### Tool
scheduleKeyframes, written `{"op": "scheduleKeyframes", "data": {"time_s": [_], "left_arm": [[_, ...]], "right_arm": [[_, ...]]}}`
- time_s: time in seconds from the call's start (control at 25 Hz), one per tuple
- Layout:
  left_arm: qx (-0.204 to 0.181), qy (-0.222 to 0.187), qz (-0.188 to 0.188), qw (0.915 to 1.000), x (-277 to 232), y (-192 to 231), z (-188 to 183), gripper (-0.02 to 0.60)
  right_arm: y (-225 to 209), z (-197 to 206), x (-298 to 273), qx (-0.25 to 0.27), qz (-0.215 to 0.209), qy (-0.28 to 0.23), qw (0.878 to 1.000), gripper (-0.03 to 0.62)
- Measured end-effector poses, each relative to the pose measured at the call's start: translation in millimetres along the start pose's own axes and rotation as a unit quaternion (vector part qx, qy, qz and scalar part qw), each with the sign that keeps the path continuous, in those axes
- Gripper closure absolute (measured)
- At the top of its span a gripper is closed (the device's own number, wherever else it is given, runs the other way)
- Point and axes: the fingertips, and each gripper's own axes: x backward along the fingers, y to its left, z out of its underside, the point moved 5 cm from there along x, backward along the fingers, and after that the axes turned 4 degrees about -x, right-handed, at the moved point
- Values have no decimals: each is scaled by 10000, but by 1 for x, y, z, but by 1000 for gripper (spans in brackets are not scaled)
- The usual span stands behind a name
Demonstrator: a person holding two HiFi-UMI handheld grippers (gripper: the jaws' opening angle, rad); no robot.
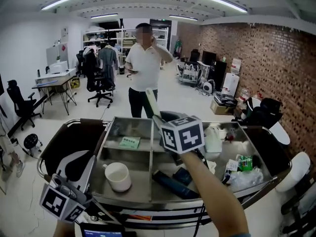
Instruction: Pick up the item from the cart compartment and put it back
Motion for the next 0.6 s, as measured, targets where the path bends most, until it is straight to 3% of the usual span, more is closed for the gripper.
{"op": "scheduleKeyframes", "data": {"time_s": [0.32, 0.6], "left_arm": [[314, -115, 281, 9990, 46, -11, -5, 548], [546, -21, 609, 9966, 70, -36, 0, 548]], "right_arm": [[71, -9, 73, 57, 83, -616, 9981, 510], [119, 10, 144, -30, 98, -1074, 9942, 509]]}}
